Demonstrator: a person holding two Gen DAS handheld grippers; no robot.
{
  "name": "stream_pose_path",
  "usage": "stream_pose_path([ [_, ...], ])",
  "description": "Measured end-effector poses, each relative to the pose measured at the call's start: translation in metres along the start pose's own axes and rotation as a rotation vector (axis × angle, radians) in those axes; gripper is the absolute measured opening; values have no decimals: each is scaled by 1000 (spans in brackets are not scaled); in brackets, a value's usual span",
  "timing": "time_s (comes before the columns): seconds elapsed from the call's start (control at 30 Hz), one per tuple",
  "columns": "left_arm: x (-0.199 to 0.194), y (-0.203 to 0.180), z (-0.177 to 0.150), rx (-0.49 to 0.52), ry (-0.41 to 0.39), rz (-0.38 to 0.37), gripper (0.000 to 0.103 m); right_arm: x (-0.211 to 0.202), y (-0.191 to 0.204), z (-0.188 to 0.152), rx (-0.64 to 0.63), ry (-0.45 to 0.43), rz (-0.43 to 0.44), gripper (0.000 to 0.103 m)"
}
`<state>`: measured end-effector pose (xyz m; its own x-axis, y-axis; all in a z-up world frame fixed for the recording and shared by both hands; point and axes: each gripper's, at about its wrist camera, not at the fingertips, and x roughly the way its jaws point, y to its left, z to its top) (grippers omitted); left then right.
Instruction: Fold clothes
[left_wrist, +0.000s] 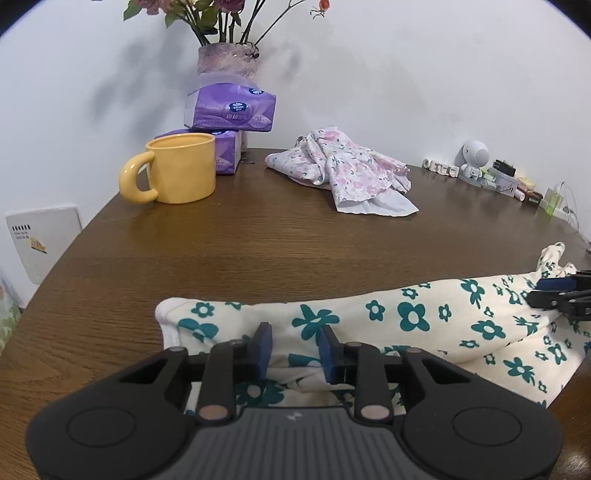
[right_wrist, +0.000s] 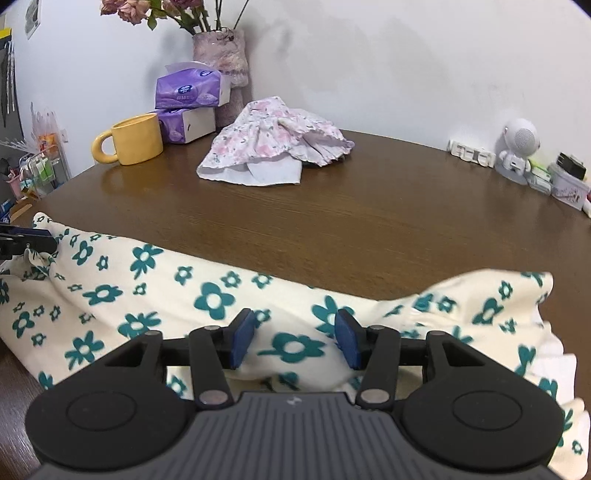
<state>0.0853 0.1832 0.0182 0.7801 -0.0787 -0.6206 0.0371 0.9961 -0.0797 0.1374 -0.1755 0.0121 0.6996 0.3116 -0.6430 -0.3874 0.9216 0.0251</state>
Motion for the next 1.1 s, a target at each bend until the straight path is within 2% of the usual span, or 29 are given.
stream_pose_path([
  [0.37,-1,-10,-2,8,-18,52,26,-29,-18,-18,43,-61,19,49],
  [0.5,-14,-23,4,27,-38,70,36,-56,-40,-12,122,-114,45,49],
  [0.57,-22,-35,8,38,-62,62,37,-72,-61,-7,147,-141,0,49],
  [0.67,-29,-62,18,54,-82,16,41,-79,-95,-4,175,-125,-107,49],
  [0.73,-27,-86,24,77,-76,-35,43,-75,-123,-4,230,-86,-135,49],
  [0.9,-10,-151,39,144,-47,-201,43,-48,-181,-6,401,9,-72,49],
  [1.0,5,-190,50,163,-27,-286,43,-31,-194,-2,417,38,-15,49],
  [1.1,23,-221,60,161,-4,-317,43,-15,-200,3,409,79,31,48],
])
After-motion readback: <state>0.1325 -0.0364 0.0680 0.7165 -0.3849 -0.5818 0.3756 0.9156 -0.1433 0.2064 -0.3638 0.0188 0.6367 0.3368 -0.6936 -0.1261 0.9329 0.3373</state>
